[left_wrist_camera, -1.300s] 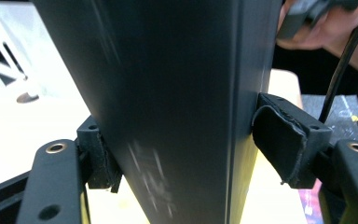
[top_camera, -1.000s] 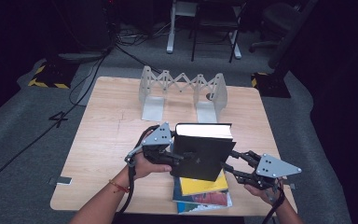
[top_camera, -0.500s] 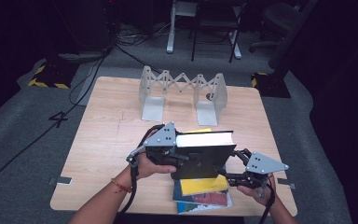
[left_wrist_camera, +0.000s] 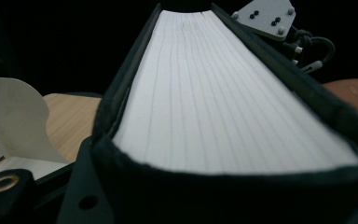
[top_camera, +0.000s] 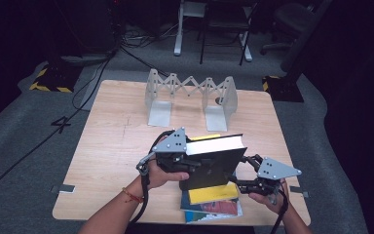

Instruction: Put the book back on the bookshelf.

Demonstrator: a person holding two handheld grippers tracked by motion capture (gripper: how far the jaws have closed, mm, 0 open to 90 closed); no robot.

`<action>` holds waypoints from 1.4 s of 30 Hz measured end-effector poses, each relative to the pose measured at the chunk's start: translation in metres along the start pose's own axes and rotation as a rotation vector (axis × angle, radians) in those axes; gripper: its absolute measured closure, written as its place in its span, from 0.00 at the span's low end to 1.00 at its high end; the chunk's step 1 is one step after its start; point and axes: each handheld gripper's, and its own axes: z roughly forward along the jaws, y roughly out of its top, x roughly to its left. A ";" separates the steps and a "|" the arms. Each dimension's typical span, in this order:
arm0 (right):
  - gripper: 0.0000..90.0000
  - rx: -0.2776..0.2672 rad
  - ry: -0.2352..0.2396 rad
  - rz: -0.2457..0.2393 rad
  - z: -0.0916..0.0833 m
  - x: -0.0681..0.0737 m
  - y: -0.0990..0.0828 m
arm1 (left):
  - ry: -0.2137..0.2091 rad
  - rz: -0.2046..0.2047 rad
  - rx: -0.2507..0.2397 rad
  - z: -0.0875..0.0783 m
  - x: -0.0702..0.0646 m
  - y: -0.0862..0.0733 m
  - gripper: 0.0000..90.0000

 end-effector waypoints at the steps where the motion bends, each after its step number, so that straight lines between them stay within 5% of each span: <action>1: 0.41 0.004 -0.005 0.013 -0.003 -0.003 -0.003 | 0.002 -0.007 -0.003 0.000 0.001 0.000 0.57; 8: 0.38 0.082 -0.040 0.185 -0.013 -0.032 -0.024 | 0.031 -0.032 -0.010 0.001 0.003 0.004 0.58; 13: 0.37 0.126 -0.103 0.203 -0.017 -0.047 -0.040 | 0.047 -0.032 -0.009 0.001 0.003 0.006 0.58; 20: 0.35 0.198 -0.136 0.308 -0.017 -0.065 -0.066 | 0.075 0.019 0.010 -0.001 -0.001 0.013 0.58; 26: 0.35 0.243 -0.181 0.323 -0.021 -0.068 -0.078 | 0.102 0.029 0.012 -0.005 -0.001 0.016 0.58; 42: 0.30 0.311 -0.207 0.312 -0.018 -0.065 -0.090 | 0.224 0.035 0.013 -0.031 0.017 0.025 0.59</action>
